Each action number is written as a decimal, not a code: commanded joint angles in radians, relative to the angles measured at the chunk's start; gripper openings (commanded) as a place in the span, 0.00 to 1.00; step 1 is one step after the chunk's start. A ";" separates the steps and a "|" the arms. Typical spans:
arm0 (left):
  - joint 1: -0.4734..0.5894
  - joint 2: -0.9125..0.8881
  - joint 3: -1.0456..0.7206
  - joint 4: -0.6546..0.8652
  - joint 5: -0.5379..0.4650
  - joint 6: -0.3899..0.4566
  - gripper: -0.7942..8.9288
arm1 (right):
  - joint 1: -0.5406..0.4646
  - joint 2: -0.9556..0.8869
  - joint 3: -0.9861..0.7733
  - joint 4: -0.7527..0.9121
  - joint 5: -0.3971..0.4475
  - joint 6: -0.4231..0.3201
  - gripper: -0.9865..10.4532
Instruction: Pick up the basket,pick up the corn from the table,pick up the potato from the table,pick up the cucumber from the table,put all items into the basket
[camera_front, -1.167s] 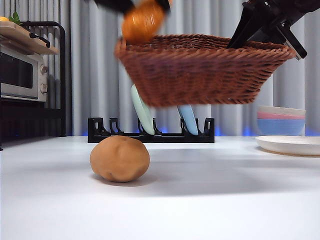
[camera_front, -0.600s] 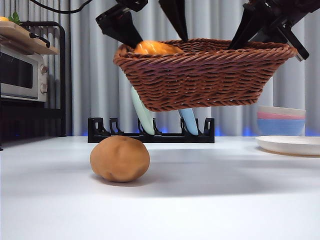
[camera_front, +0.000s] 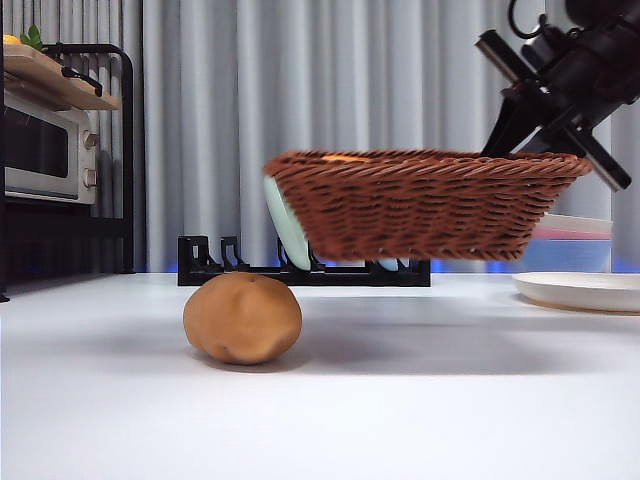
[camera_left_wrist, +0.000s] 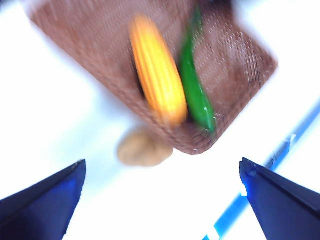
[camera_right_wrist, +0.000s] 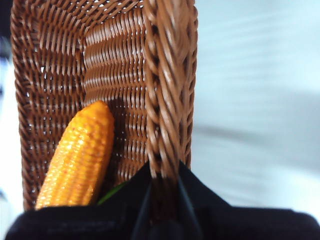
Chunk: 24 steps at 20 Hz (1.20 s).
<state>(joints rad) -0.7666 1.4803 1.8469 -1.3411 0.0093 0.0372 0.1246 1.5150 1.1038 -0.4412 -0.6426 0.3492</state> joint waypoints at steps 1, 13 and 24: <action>-0.023 -0.003 -0.021 -0.052 -0.005 0.154 0.69 | -0.050 -0.004 0.040 0.014 -0.047 0.020 0.07; 0.085 0.001 -0.388 0.130 -0.026 -0.222 0.69 | -0.141 -0.004 0.148 -0.010 -0.092 0.015 0.07; 0.134 0.010 -0.724 0.651 0.097 -0.562 0.70 | -0.144 -0.004 0.148 -0.013 -0.091 -0.012 0.07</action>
<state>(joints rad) -0.6422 1.4799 1.1366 -0.7010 0.1055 -0.4393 -0.0193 1.5150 1.2434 -0.4717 -0.7185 0.3424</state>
